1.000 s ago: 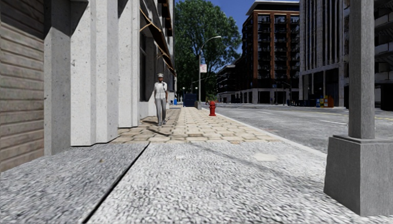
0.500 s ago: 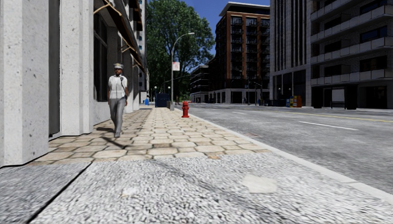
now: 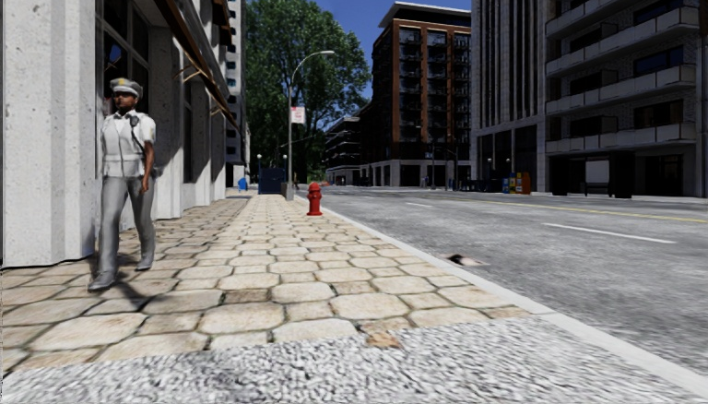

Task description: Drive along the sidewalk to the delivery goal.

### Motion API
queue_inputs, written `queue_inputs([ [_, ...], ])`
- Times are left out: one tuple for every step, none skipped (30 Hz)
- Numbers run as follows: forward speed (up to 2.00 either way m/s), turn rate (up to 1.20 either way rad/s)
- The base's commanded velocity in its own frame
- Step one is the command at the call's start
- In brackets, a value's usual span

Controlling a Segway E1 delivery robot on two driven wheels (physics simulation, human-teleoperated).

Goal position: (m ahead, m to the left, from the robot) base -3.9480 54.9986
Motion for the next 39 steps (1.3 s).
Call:
queue_inputs([
  [2.00, 0.00],
  [2.00, 0.00],
  [2.00, 0.00],
  [2.00, 0.00],
  [2.00, 0.00],
  [2.00, 0.00],
  [2.00, 0.00],
  [2.00, 0.00],
  [2.00, 0.00],
  [2.00, 0.00],
  [2.00, 0.00],
  [2.00, 0.00],
  [2.00, 0.00],
  [2.00, 0.06],
  [2.00, 0.06],
  [2.00, 0.19],
  [2.00, 0.29],
  [2.00, 0.33],
  [2.00, 0.33],
  [2.00, 0.35],
  [2.00, 0.35],
  [2.00, 0.36],
  [2.00, 0.36],
  [2.00, 0.36],
  [2.00, 0.36],
  [2.00, 0.36],
  [2.00, 0.36],
  [2.00, 0.39],
  [2.00, 0.42],
  [2.00, 0.43],
  [2.00, 0.43],
  [2.00, 0.43],
  [2.00, 0.43],
  [2.00, 0.43],
  [2.00, 0.43],
  [2.00, 0.43],
  [2.00, 0.43],
  [2.00, 0.43],
  [2.00, 0.43],
])
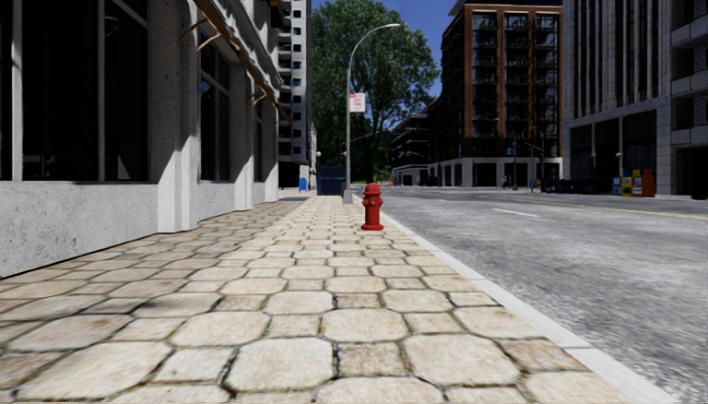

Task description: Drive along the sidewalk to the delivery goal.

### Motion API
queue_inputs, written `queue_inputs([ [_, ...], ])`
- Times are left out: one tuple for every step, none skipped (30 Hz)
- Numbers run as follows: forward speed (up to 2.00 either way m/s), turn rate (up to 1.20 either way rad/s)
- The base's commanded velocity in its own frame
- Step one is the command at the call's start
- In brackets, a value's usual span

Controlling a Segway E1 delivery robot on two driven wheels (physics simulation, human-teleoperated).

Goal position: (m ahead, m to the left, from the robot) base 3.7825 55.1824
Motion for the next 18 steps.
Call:
queue_inputs([
  [2.00, 0.43],
  [2.00, 0.43],
  [2.00, 0.43],
  [2.00, 0.43],
  [2.00, 0.43],
  [2.00, 0.43],
  [2.00, 0.41],
  [2.00, 0.41],
  [2.00, 0.24],
  [2.00, 0.04],
  [2.00, 0.00],
  [2.00, 0.00],
  [2.00, 0.00],
  [2.00, 0.00],
  [2.00, 0.00],
  [2.00, 0.00],
  [2.00, 0.00],
  [2.00, 0.00],
])
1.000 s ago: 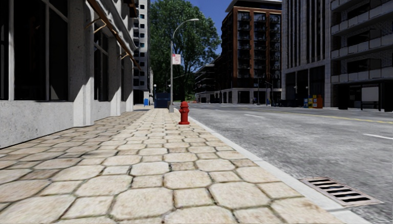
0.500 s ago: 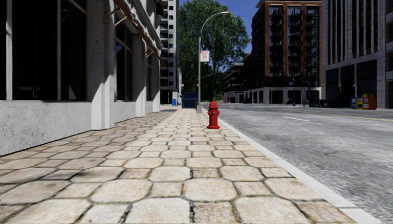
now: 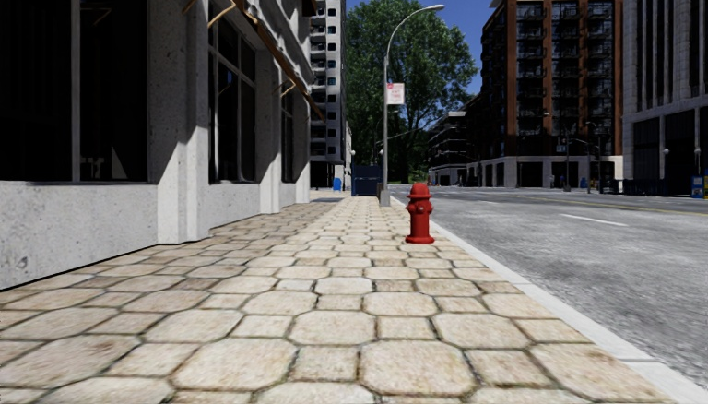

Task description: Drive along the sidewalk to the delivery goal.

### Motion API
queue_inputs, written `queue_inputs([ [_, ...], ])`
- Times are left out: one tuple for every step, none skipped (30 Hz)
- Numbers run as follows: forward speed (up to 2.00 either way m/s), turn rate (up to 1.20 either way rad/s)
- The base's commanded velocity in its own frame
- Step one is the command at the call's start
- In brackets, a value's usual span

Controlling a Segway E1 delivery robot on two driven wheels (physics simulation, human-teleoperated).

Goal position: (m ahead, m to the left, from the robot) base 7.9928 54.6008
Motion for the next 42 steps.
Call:
queue_inputs([
  [2.00, 0.00],
  [2.00, 0.00],
  [2.00, 0.00],
  [2.00, 0.00],
  [2.00, 0.00],
  [2.00, 0.00],
  [2.00, 0.00],
  [2.00, 0.00],
  [2.00, 0.00],
  [2.00, 0.00],
  [2.00, 0.00],
  [2.00, 0.00],
  [2.00, 0.00],
  [2.00, 0.00],
  [2.00, 0.00],
  [2.00, 0.00],
  [2.00, 0.00],
  [2.00, 0.00],
  [2.00, 0.00],
  [2.00, 0.00],
  [2.00, 0.04],
  [2.00, 0.04],
  [2.00, 0.10],
  [2.00, 0.16],
  [2.00, 0.19],
  [2.00, 0.19],
  [2.00, 0.23],
  [2.00, 0.25],
  [2.00, 0.26],
  [2.00, 0.26],
  [2.00, 0.31],
  [2.00, 0.34],
  [2.00, 0.34],
  [2.00, 0.34],
  [2.00, 0.35],
  [2.00, 0.35],
  [2.00, 0.35],
  [2.00, 0.35],
  [2.00, 0.35],
  [2.00, 0.35],
  [2.00, 0.35],
  [2.00, 0.35],
])
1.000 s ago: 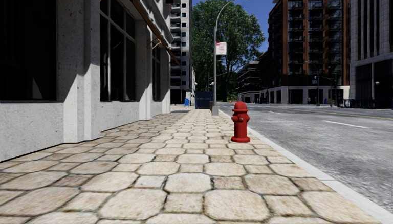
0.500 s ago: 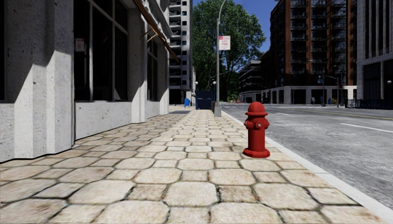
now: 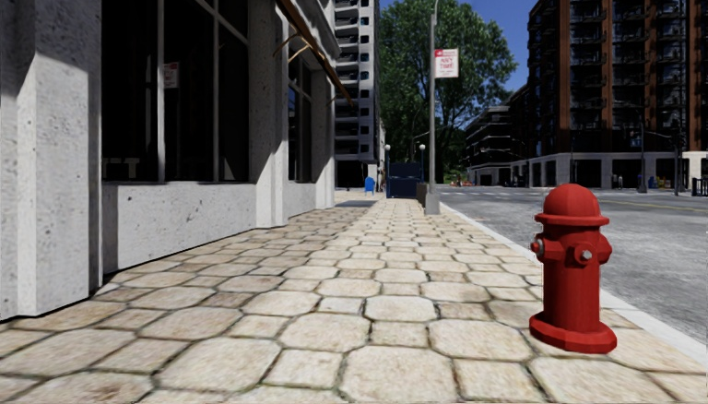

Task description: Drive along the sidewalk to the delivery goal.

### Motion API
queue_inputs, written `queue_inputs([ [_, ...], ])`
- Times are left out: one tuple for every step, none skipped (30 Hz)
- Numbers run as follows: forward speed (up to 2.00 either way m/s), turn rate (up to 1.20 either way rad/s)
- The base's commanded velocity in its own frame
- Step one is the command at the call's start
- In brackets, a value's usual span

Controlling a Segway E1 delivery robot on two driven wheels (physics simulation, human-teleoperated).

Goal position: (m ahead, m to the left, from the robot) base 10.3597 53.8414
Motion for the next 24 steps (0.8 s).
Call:
queue_inputs([
  [2.00, 0.27],
  [2.00, 0.23],
  [2.00, 0.22],
  [2.00, 0.22],
  [2.00, 0.28],
  [2.00, 0.36],
  [2.00, 0.38],
  [2.00, 0.38],
  [2.00, 0.38],
  [2.00, 0.24],
  [2.00, 0.02],
  [2.00, 0.02],
  [2.00, 0.00],
  [2.00, 0.00],
  [2.00, 0.00],
  [2.00, 0.00],
  [2.00, 0.00],
  [2.00, 0.00],
  [2.00, 0.00],
  [2.00, 0.00],
  [2.00, 0.00],
  [2.00, 0.00],
  [2.00, 0.00],
  [2.00, 0.00],
])
